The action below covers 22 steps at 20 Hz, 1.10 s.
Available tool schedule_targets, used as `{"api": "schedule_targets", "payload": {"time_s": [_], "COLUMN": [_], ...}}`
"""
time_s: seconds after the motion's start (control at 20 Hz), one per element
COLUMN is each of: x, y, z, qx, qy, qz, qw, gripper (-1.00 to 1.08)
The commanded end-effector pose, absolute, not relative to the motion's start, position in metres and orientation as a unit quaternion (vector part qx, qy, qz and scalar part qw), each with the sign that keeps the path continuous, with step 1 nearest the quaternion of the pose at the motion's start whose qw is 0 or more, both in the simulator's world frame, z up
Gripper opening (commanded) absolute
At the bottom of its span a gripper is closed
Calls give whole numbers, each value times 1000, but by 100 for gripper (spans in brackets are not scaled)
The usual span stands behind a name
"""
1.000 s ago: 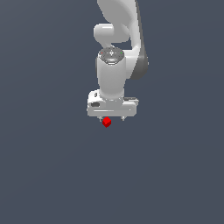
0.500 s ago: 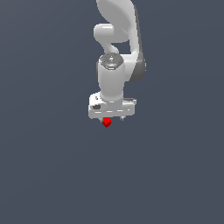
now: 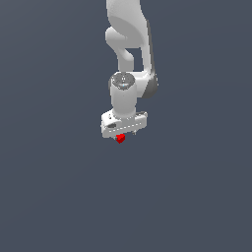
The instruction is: Pick up the red cube and move it to a goal position.
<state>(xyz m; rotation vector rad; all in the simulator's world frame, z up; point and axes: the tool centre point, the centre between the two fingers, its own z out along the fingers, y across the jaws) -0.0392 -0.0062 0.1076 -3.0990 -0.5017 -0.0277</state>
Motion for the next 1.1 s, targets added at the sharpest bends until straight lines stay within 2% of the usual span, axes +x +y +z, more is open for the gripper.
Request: {"api": "schedule_targets", "payload": {"time_s": [0.0,0.55,1.05], "x": [-48,-77,-84], "y": [-9,-25,-33], "z": [92,37,20], "qx": [-981,-953,-942], "qy": [-192,-304,-337], "qz": [-7,-2,0], "qw": [1,1,0], "gripper": [100,100,100]}}
